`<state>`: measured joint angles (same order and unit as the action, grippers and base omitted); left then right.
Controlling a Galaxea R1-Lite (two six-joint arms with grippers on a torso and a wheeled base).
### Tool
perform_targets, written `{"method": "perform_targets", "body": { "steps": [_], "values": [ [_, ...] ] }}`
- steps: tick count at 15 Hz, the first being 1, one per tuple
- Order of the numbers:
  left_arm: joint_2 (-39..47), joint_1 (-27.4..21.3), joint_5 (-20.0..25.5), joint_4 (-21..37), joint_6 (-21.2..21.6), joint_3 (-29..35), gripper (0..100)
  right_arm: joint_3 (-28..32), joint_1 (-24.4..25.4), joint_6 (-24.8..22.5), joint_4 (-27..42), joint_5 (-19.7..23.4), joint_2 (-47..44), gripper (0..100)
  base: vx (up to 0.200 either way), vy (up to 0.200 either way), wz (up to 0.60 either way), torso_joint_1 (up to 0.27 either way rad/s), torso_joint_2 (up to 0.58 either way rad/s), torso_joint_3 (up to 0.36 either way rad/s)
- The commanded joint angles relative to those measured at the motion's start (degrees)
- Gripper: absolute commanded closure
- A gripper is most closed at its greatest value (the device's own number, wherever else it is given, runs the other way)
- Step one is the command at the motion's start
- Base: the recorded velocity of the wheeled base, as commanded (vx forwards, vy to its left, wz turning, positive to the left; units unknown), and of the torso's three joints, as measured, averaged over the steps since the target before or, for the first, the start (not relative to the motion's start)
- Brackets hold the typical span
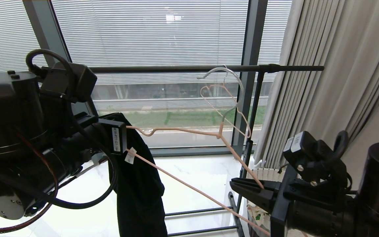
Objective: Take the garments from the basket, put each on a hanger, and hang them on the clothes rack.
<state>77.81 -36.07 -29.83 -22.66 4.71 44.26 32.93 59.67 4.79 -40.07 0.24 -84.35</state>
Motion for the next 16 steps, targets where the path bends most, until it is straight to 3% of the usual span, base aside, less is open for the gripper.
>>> {"method": "perform_targets", "body": {
  "steps": [1, 6, 10, 14, 16],
  "values": [
    [-0.4, 0.2, -0.1, 0.0, 0.0, 0.7, 100, 1.8, 0.0, 0.9, -0.6, -0.7, -3.9, 100, 0.000, 0.000, 0.00, 0.000, 0.00, 0.000],
    [-0.4, -0.1, -0.8, 0.0, -0.4, 1.5, 100, 6.4, 0.0, 3.3, -0.8, -2.9, -8.4, 100, 0.000, 0.000, 0.00, 0.000, 0.00, 0.000],
    [-0.3, -2.2, -1.1, 0.1, -5.5, 4.4, 100, 9.4, 0.9, 3.6, -2.1, -3.1, -12.4, 100, 0.000, 0.000, 0.00, 0.000, 0.00, 0.000],
    [-0.3, -3.3, -1.1, 0.2, -7.0, 5.0, 100, 10.0, 1.5, 3.7, -2.1, -3.5, -13.7, 100, 0.000, 0.000, 0.00, 0.000, 0.00, 0.000],
    [-0.3, -2.5, -1.9, 0.2, -6.7, 4.7, 100, 9.6, 1.4, 4.2, -2.1, -5.7, -13.5, 100, 0.000, 0.000, 0.00, 0.000, 0.00, 0.000]
  ]
}}
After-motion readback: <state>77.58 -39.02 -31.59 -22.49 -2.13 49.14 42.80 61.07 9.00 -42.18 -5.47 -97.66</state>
